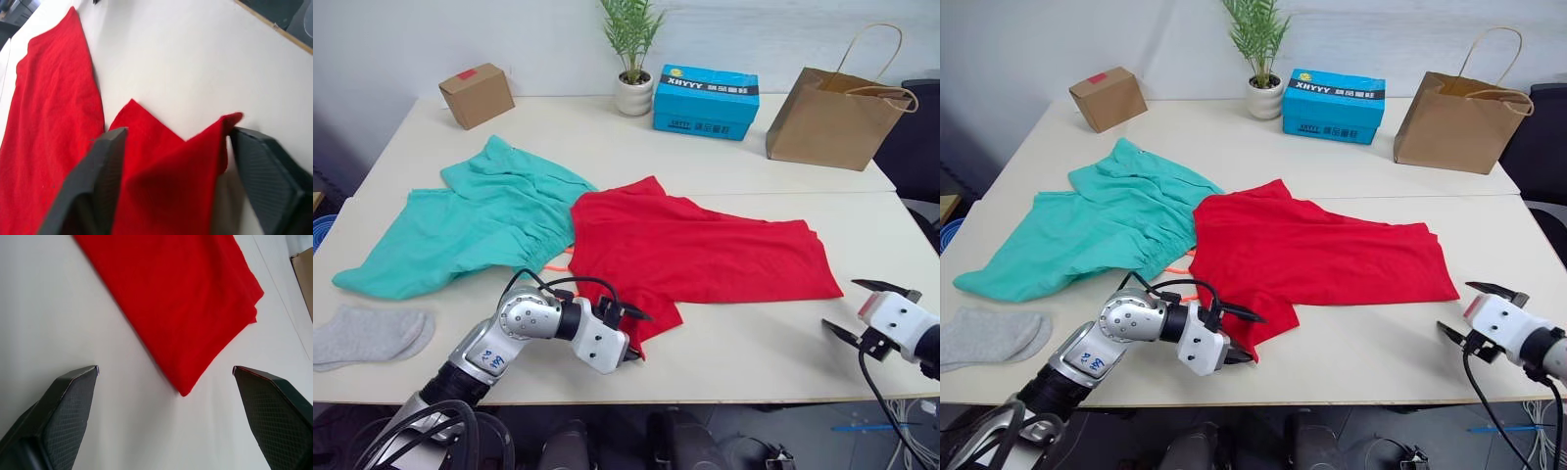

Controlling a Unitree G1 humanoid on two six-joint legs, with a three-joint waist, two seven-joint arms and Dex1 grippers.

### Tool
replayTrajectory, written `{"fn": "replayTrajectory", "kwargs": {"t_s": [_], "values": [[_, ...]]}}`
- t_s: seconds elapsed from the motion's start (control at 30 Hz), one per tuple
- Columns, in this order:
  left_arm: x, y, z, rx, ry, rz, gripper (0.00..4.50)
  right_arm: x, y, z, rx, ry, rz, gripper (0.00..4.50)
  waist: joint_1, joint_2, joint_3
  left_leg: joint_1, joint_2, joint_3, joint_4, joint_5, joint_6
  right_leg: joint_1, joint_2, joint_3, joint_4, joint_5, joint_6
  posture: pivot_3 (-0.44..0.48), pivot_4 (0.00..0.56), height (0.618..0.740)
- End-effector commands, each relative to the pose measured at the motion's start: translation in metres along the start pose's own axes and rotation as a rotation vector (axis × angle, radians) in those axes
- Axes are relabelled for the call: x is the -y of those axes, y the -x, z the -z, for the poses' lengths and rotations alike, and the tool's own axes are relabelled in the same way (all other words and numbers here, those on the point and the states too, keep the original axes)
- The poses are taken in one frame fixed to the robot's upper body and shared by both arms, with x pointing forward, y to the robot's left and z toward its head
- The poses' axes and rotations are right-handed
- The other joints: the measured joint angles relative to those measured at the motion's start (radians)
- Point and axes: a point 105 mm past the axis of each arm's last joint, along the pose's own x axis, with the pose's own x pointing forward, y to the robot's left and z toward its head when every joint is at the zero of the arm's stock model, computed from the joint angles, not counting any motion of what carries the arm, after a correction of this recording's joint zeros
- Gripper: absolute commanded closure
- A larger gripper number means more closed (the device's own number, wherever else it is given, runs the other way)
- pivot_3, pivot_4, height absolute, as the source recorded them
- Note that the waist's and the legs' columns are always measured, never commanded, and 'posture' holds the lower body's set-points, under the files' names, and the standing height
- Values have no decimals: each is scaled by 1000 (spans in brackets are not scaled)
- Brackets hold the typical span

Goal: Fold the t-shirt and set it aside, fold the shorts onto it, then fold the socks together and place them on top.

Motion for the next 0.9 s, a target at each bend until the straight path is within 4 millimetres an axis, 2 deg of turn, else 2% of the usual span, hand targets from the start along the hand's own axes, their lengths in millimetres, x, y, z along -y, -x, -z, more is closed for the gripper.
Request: {"fn": "replayTrajectory", "kwargs": {"t_s": [0.03,0.07,0.23,0.43,0.5,0.6,0.67,0.8,0.9], "values": [[-8,-2,-3,20,11,-42,2484,4,-6,14,-50,11,-16,408,1,0,0,0,0,0,1,0,0,0,0,0,0,0,0,0,150,740],[-8,-1,-3,17,28,-43,2808,4,-10,16,-48,16,-25,619,1,0,0,0,0,0,1,0,0,0,0,1,0,0,1,0,150,740],[-8,6,0,2,75,-70,4420,3,-25,24,-54,1,-62,2351,-2,-1,0,0,0,0,2,0,1,1,0,1,0,1,1,0,150,740],[-25,18,2,44,218,-213,4500,8,-35,24,-33,-19,-57,4471,-1,-2,-1,0,0,0,3,1,2,1,-1,2,0,2,2,0,150,740],[-42,32,5,77,317,-330,4500,16,-38,18,16,-121,-43,4471,0,-2,0,0,0,0,3,1,2,1,-1,2,0,2,3,0,150,740],[-57,52,-1,179,451,-407,4500,25,-35,-1,125,-240,-100,4471,-1,-1,0,0,0,0,4,1,2,1,-1,2,0,2,3,0,150,740],[-64,67,-2,222,523,-448,4500,30,-27,-14,205,-314,-163,4471,0,-1,0,0,0,0,2,1,2,1,-1,2,0,2,3,0,150,740],[-90,106,10,263,713,-642,4500,52,-4,-38,296,-576,-241,4471,2,2,2,-1,0,-1,2,1,2,0,0,2,0,2,3,0,150,740],[-97,120,11,326,884,-679,4500,66,11,-63,314,-686,-307,4471,3,2,2,-1,0,-1,2,1,2,0,-1,1,0,2,3,0,150,740]]}}
